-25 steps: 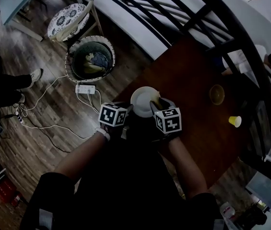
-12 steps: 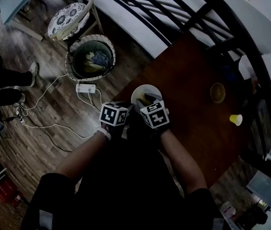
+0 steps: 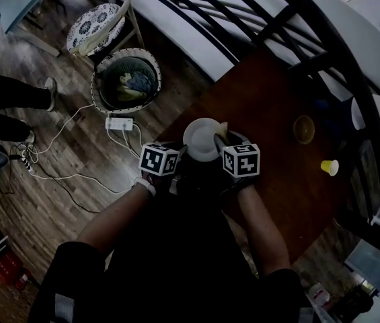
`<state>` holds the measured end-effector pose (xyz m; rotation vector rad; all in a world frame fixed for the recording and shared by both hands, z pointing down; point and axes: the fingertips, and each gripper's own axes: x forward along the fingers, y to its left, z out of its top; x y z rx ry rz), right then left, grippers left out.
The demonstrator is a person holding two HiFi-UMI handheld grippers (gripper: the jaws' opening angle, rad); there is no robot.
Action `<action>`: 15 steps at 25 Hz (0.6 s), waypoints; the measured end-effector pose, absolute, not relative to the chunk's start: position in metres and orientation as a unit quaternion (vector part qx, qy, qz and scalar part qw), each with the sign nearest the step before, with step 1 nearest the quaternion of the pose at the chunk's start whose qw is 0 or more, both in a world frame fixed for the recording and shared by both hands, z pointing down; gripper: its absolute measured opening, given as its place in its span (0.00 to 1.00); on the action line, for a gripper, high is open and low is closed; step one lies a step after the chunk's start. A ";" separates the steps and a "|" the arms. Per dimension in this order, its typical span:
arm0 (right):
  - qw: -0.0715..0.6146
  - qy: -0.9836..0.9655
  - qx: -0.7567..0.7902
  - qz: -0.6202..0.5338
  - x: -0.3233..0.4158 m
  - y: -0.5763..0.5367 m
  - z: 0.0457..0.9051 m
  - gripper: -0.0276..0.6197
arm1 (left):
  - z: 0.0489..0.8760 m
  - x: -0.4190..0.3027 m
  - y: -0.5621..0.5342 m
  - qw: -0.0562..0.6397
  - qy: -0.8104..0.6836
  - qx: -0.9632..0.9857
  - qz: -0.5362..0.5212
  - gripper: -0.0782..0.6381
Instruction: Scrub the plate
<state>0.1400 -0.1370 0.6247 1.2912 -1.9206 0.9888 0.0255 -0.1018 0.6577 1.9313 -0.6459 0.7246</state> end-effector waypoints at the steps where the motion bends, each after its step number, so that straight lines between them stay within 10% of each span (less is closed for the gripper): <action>1: 0.304 -0.728 0.488 0.375 0.136 -0.137 0.623 0.27 | 0.658 0.026 -0.102 0.470 -0.264 0.788 0.296 0.22; 15: 0.333 -0.779 0.387 0.364 0.053 -0.110 0.638 0.27 | 0.659 0.022 -0.099 0.482 -0.272 0.784 0.281 0.22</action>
